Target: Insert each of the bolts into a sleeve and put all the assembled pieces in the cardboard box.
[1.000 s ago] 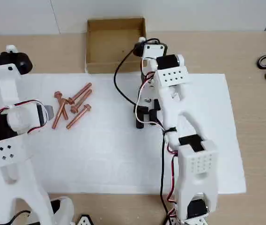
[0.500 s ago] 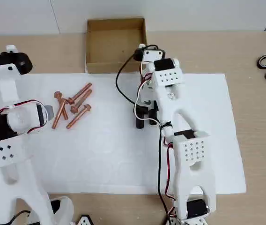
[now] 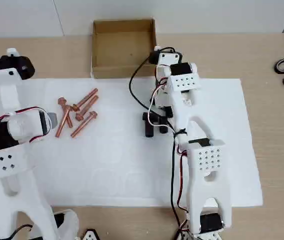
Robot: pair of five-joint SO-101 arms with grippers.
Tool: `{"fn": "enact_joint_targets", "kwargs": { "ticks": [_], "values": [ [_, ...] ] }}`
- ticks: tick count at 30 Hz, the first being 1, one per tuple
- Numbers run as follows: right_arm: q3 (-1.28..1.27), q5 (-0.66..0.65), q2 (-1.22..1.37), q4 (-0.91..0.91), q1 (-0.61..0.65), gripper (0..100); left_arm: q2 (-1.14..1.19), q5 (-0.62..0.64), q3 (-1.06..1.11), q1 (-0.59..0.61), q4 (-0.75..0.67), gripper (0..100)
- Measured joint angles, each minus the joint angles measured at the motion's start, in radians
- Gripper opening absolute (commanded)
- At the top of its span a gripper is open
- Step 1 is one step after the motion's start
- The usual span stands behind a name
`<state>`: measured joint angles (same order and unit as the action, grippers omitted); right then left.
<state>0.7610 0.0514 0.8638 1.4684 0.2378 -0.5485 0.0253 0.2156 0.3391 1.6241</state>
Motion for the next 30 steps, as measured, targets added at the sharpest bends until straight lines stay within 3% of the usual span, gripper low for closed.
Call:
{"fn": "enact_joint_targets", "kwargs": {
  "ticks": [3, 10, 15, 22, 30],
  "values": [
    [0.002, -0.003, 0.000, 0.000, -0.006, 2.1, 0.000, 0.000, 0.000, 0.000, 0.002, 20],
    [0.026, -0.003, 0.005, 0.031, -0.034, 3.5, 0.000, 0.000, 0.000, 0.000, 0.002, 20],
    [0.130, -0.006, 0.012, 0.163, -0.063, 3.6, 0.000, 0.000, 0.000, 0.000, 0.002, 20],
    [0.163, -0.023, 0.018, 0.203, -0.078, 17.2, 0.000, 0.000, 0.000, 0.000, 0.002, 20],
    [0.089, -0.023, 0.017, 0.203, -0.075, 17.9, 0.000, 0.000, 0.000, 0.000, 0.002, 20]
  ]
}}
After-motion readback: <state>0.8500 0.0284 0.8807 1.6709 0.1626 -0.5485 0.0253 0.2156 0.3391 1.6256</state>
